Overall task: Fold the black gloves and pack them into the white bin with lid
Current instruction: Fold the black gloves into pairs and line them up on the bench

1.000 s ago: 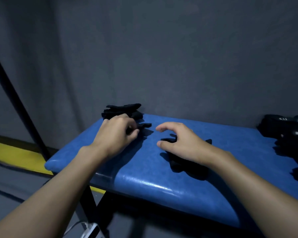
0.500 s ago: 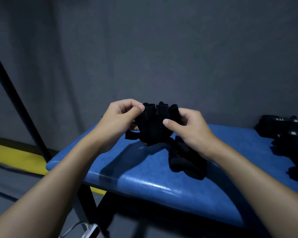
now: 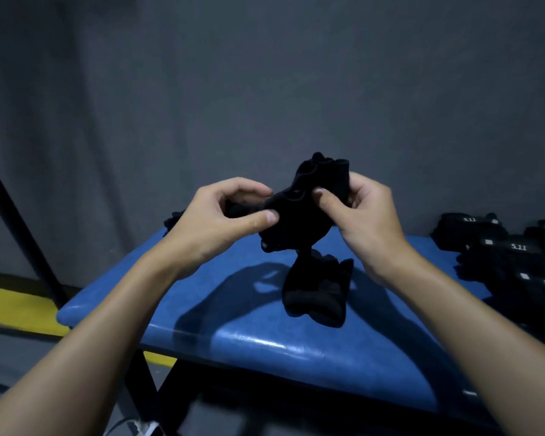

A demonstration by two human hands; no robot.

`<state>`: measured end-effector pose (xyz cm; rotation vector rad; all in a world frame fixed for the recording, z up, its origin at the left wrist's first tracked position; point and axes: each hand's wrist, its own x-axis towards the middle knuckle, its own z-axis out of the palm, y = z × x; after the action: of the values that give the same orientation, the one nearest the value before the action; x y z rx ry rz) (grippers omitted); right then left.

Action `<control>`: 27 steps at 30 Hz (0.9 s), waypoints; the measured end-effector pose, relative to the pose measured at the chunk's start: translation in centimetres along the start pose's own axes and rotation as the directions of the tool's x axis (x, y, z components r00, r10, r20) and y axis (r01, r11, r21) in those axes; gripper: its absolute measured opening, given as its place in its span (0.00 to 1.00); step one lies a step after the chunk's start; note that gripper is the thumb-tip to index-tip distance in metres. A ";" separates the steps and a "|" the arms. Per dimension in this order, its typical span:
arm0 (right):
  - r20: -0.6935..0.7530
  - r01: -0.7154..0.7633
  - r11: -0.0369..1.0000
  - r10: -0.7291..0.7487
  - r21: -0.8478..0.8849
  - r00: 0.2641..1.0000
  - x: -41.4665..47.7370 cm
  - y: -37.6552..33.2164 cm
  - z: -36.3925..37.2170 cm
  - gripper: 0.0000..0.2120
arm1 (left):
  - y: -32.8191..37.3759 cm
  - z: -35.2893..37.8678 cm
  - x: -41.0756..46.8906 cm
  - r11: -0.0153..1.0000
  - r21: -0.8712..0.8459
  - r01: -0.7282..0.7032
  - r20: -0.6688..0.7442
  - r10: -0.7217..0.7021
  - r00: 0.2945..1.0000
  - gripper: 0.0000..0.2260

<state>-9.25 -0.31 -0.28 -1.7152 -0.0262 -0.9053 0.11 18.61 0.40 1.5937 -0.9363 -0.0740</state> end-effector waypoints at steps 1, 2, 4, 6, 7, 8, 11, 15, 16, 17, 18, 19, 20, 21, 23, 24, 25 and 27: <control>0.000 -0.009 1.000 0.009 -0.002 1.000 -0.1 -0.2 -0.3 0.05 | 0.2 0.4 0.0 0.999 -0.035 -0.010 -0.037 0.009 0.999 0.08; -0.005 -0.014 1.000 0.014 -0.001 1.000 -0.3 -0.3 -0.4 0.05 | 0.3 0.8 0.1 0.999 -0.050 -0.022 -0.062 0.019 0.998 0.05; -0.013 -0.015 1.000 0.015 -0.012 1.000 -0.8 -0.3 -0.8 0.05 | 0.4 1.5 0.2 0.999 -0.038 -0.039 -0.081 0.036 0.996 0.06; -0.015 -0.012 0.999 0.011 -0.041 1.000 -1.2 -0.1 -1.3 0.05 | 0.7 2.1 0.1 0.998 -0.042 -0.052 -0.073 0.048 0.996 0.04; -0.016 -0.010 0.999 0.009 -0.049 1.000 -1.3 -0.2 -1.6 0.04 | 1.0 2.5 0.1 0.997 -0.045 -0.064 -0.076 0.061 0.995 0.04; -0.018 -0.008 0.999 0.007 -0.045 1.000 -1.3 -0.2 -1.9 0.04 | 1.2 2.8 0.2 0.996 -0.045 -0.079 -0.089 0.074 0.993 0.03; -0.004 0.001 1.000 -0.001 -0.013 1.000 -1.4 -0.7 -2.4 0.05 | 1.8 3.2 0.4 0.992 -0.059 -0.109 -0.128 0.101 0.987 0.04; -0.002 0.017 1.000 -0.017 0.006 1.000 -1.5 -1.0 -2.5 0.07 | 1.9 3.6 0.6 0.991 -0.068 -0.117 -0.172 0.104 0.980 0.04; -0.009 0.020 1.000 -0.020 0.012 1.000 -1.5 -1.0 -2.5 0.07 | 2.0 3.7 0.7 0.990 -0.068 -0.126 -0.186 0.112 0.976 0.04; -0.014 0.020 1.000 -0.020 0.015 1.000 -1.4 -1.1 -2.5 0.07 | 2.0 3.7 0.8 0.988 -0.066 -0.140 -0.197 0.124 0.973 0.04; -0.017 0.022 1.000 -0.022 0.014 1.000 -1.4 -1.1 -2.5 0.07 | 2.0 3.7 0.9 0.986 -0.064 -0.152 -0.203 0.137 0.970 0.03; -0.019 0.026 1.000 -0.026 0.012 0.999 -1.4 -1.1 -2.5 0.07 | 2.1 3.7 1.0 0.985 -0.063 -0.158 -0.205 0.142 0.968 0.03; -0.022 0.032 0.999 -0.031 0.010 0.999 -1.4 -1.1 -2.5 0.07 | 2.1 3.7 1.0 0.986 -0.062 -0.157 -0.205 0.141 0.969 0.03; -0.028 0.037 0.999 -0.037 0.009 0.999 -1.4 -1.1 -2.6 0.07 | 2.1 3.8 1.0 0.986 -0.060 -0.154 -0.207 0.139 0.968 0.03; -0.043 0.050 0.999 -0.049 0.017 0.998 -1.4 -1.3 -2.6 0.07 | 2.3 3.9 0.9 0.985 -0.059 -0.161 -0.211 0.146 0.966 0.03; -0.050 0.057 0.998 -0.056 0.023 0.997 -1.3 -1.5 -2.6 0.07 | 2.4 3.8 0.9 0.982 -0.062 -0.176 -0.212 0.159 0.964 0.03; -0.057 0.065 0.998 -0.063 0.027 0.996 -1.3 -1.7 -2.6 0.06 | 2.6 3.8 0.9 0.979 -0.064 -0.194 -0.215 0.176 0.961 0.04; -0.076 0.084 0.996 -0.082 0.027 0.994 -1.3 -1.9 -2.5 0.05 | 2.9 3.8 0.8 0.973 -0.069 -0.221 -0.225 0.200 0.954 0.04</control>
<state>-12.40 -1.16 0.67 -1.6612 -0.0617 -1.0254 -2.88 15.24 2.19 1.3761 -0.9122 0.1998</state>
